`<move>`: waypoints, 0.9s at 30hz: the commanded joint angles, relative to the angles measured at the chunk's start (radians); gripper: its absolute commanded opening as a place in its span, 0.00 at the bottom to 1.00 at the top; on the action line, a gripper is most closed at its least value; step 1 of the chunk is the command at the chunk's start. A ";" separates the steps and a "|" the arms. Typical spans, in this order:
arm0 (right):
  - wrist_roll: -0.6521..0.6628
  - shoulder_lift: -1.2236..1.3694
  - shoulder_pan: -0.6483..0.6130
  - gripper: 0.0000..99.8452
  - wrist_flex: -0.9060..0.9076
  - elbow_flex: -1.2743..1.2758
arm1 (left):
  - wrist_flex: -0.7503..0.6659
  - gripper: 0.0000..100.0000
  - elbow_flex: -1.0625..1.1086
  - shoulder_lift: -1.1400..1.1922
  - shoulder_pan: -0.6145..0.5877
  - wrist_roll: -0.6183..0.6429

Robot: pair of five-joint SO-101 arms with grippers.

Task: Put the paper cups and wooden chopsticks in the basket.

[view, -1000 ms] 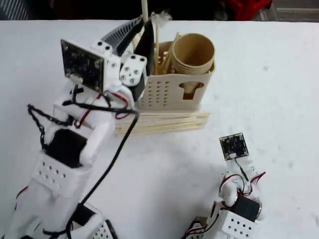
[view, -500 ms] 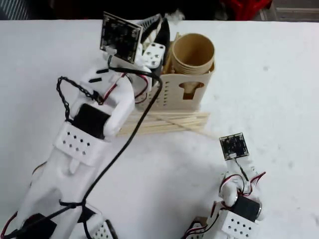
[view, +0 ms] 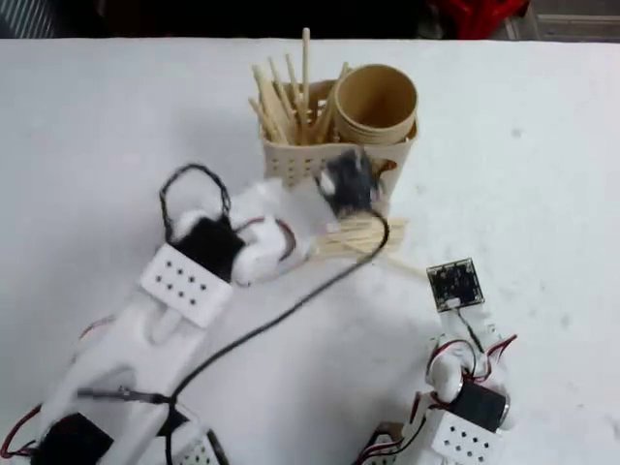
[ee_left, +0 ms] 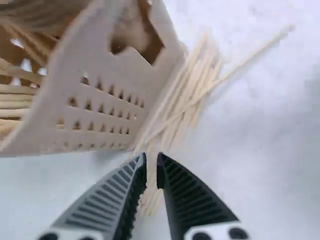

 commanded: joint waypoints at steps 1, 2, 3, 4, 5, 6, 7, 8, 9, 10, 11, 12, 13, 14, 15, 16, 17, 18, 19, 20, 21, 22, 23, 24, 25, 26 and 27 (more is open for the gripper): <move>0.006 -0.005 0.004 0.02 -0.008 0.008 | -0.101 0.06 0.164 0.022 0.021 -0.160; 0.006 -0.005 0.004 0.02 -0.008 0.008 | -0.132 0.06 0.181 0.051 0.019 -0.186; 0.006 -0.005 0.004 0.02 -0.008 0.008 | -0.155 0.06 0.183 0.093 0.018 -0.210; 0.006 -0.005 0.004 0.02 -0.008 0.008 | -0.178 0.06 0.180 0.145 0.019 -0.238; 0.006 -0.005 0.004 0.02 -0.008 0.008 | -0.192 0.06 0.160 0.200 0.021 -0.269; 0.006 -0.005 0.004 0.02 -0.008 0.008 | -0.196 0.06 0.127 0.260 0.021 -0.299; 0.006 -0.005 0.004 0.02 -0.008 0.008 | -0.195 0.06 0.089 0.318 0.021 -0.328; 0.006 -0.005 0.004 0.02 -0.008 0.008 | -0.193 0.06 0.046 0.375 0.021 -0.354; 0.006 -0.005 0.004 0.02 -0.008 0.008 | -0.187 0.06 0.003 0.429 0.021 -0.376; 0.006 -0.005 0.004 0.02 -0.008 0.008 | -0.176 0.06 -0.037 0.469 0.021 -0.394; 0.006 -0.005 0.004 0.02 -0.008 0.008 | -0.161 0.06 -0.069 0.499 0.022 -0.413; 0.006 -0.005 0.004 0.02 -0.008 0.008 | -0.138 0.06 -0.095 0.522 0.028 -0.428; 0.006 -0.005 0.004 0.02 -0.008 0.008 | -0.121 0.06 -0.110 0.539 0.044 -0.436; 0.006 -0.005 0.004 0.02 -0.008 0.008 | -0.109 0.06 -0.120 0.549 0.058 -0.436; 0.006 -0.005 0.002 0.02 -0.008 0.008 | -0.104 0.06 -0.120 0.552 0.074 -0.434; 0.006 -0.005 0.002 0.02 -0.008 0.008 | -0.098 0.06 -0.118 0.553 0.093 -0.431; 0.006 -0.005 0.002 0.02 -0.008 0.008 | -0.087 0.06 -0.118 0.553 0.107 -0.430; 0.006 -0.005 0.004 0.02 -0.008 0.008 | -0.072 0.06 -0.120 0.553 0.120 -0.423; 0.006 -0.005 0.004 0.02 -0.008 0.008 | -0.060 0.06 -0.123 0.552 0.134 -0.405; 0.006 -0.005 0.004 0.02 -0.008 0.008 | -0.052 0.06 -0.127 0.552 0.145 -0.391; 0.006 -0.005 0.004 0.02 -0.008 0.008 | -0.051 0.06 -0.127 0.558 0.156 -0.385; 0.006 -0.005 0.004 0.02 -0.008 0.008 | -0.052 0.06 -0.121 0.561 0.162 -0.391; 0.006 -0.005 0.004 0.02 -0.008 0.008 | -0.060 0.06 -0.118 0.562 0.166 -0.399; 0.006 -0.005 0.004 0.02 -0.008 0.008 | -0.068 0.06 -0.117 0.565 0.166 -0.399; 0.006 -0.005 0.004 0.02 -0.008 0.008 | -0.077 0.06 -0.117 0.575 0.163 -0.399; 0.006 -0.005 0.002 0.02 -0.008 0.008 | -0.091 0.06 -0.120 0.590 0.160 -0.399; 0.006 -0.005 0.002 0.02 -0.008 0.008 | -0.104 0.06 -0.121 0.611 0.160 -0.402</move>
